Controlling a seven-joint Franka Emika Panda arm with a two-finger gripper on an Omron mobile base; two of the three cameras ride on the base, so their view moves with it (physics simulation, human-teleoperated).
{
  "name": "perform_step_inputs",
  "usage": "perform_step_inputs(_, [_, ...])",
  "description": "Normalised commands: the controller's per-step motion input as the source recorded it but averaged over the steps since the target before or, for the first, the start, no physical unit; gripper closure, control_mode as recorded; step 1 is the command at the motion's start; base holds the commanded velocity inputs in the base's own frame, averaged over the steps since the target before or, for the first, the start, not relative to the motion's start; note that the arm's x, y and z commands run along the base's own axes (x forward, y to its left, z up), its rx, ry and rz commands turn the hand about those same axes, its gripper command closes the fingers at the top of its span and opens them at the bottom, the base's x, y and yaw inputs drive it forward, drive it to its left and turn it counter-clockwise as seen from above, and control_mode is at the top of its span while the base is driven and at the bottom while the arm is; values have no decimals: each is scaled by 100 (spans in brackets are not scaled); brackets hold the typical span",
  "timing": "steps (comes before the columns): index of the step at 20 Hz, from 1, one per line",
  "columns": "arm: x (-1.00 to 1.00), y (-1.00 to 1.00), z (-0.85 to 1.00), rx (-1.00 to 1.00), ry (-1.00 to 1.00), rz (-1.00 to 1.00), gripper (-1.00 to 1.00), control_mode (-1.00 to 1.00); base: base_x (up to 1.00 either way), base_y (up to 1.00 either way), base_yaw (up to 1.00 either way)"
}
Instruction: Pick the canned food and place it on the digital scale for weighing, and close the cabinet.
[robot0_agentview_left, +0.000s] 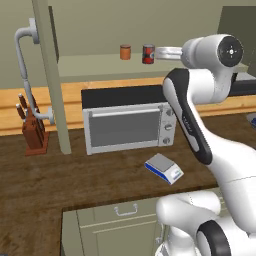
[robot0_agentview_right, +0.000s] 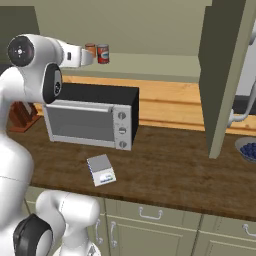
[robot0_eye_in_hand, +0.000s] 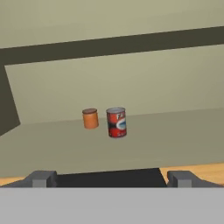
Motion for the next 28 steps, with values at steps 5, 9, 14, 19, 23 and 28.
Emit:
perform_step_inputs(5, [23, 0, -2, 0, 0, 0, -100, -100, 0, 0, 0])
perform_step_inputs(9, [27, 5, 0, 0, 0, 0, -100, -100, 0, 0, 0])
perform_step_inputs(14, [25, 0, 0, 0, 0, 0, -100, -100, 0, 0, 0])
perform_step_inputs(19, [32, 0, 0, 0, 0, 0, -100, -100, 0, 0, 0])
perform_step_inputs(23, [33, 2, 0, -2, 0, 0, -100, -100, 0, 0, 0])
perform_step_inputs(28, [26, 0, 0, -5, 0, 0, -100, -100, 0, 0, 0])
